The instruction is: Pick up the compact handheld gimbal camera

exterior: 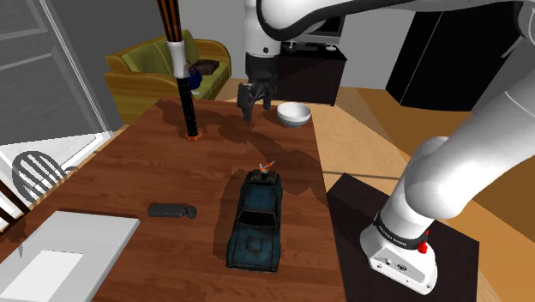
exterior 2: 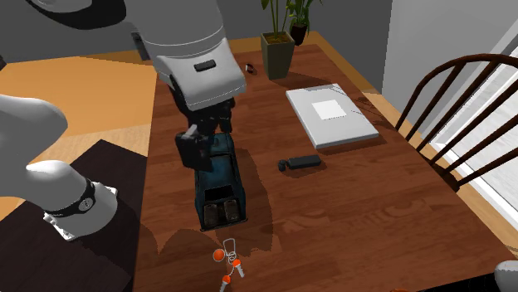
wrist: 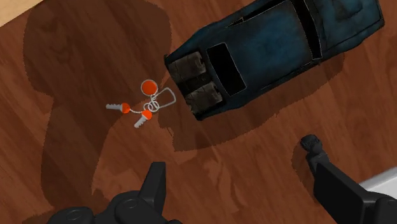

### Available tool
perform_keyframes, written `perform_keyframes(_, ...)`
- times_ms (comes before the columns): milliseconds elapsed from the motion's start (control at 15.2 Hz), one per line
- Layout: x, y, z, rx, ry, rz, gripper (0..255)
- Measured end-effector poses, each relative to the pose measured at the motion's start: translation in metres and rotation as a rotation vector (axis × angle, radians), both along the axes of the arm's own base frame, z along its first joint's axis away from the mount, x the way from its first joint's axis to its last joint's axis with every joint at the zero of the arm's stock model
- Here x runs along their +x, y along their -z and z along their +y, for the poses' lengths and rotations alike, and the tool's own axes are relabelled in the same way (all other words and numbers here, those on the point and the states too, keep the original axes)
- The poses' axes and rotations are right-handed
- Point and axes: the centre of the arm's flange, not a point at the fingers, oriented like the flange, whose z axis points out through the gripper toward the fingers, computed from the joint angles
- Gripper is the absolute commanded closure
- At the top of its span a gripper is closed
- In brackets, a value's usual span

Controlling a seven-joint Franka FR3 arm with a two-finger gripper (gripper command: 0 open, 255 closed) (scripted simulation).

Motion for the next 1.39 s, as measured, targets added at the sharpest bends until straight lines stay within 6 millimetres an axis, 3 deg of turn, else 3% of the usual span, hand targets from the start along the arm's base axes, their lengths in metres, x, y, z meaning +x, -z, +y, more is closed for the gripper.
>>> perform_keyframes(792,0.082,0.1,0.108,-0.04,-0.205,0.048,0)
perform_keyframes(1386,0.123,0.179,0.195,-0.068,-0.359,0.084,0)
